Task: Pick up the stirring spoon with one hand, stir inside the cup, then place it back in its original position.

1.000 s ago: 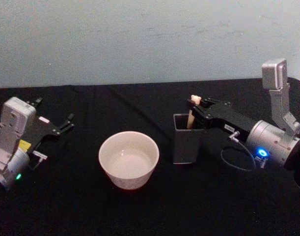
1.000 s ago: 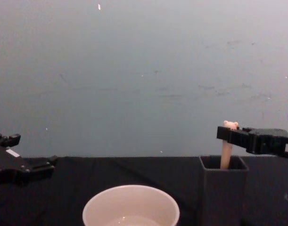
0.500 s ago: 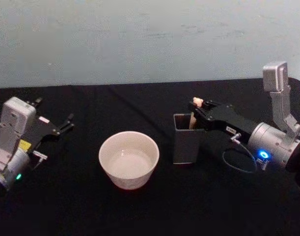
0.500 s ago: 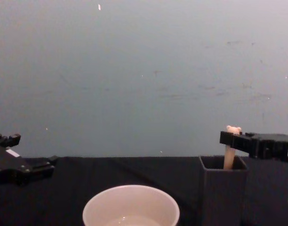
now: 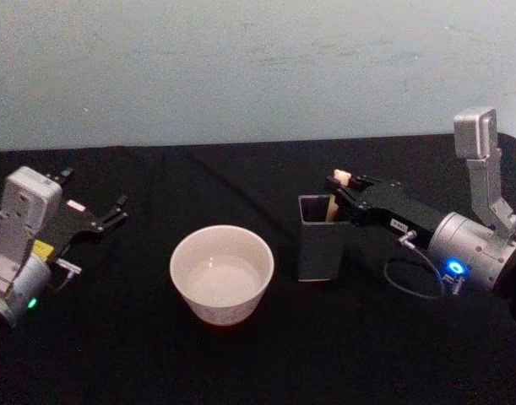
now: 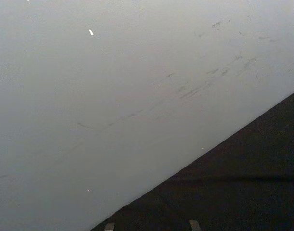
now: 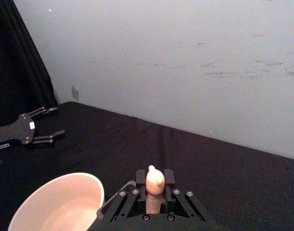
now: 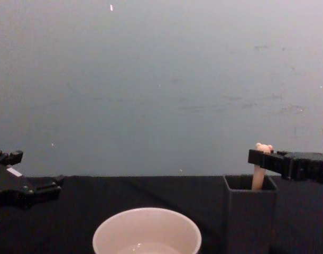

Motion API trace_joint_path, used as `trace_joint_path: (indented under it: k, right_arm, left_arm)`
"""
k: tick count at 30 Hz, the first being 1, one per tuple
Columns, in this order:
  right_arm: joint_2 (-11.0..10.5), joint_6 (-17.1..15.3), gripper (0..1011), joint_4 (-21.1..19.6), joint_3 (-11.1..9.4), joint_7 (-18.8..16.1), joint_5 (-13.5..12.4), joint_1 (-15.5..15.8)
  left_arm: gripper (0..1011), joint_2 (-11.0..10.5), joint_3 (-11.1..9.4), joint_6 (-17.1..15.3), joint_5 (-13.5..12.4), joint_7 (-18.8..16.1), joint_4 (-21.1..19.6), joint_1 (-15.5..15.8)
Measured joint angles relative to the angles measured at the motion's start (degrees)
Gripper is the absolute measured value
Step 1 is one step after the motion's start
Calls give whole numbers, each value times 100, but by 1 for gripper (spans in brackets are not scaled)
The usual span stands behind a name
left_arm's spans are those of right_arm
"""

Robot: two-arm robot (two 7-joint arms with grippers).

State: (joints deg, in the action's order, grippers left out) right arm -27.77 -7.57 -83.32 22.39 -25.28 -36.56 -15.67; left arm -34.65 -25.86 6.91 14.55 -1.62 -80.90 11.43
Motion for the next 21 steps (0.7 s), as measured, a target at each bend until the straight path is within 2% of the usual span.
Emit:
trace_joint_path:
  k: [21]
  right_arm:
    - [-4, 7, 216, -7, 0, -2, -6, -4]
  left_arm:
    - [1001, 0, 0, 0, 0, 0, 0, 0]
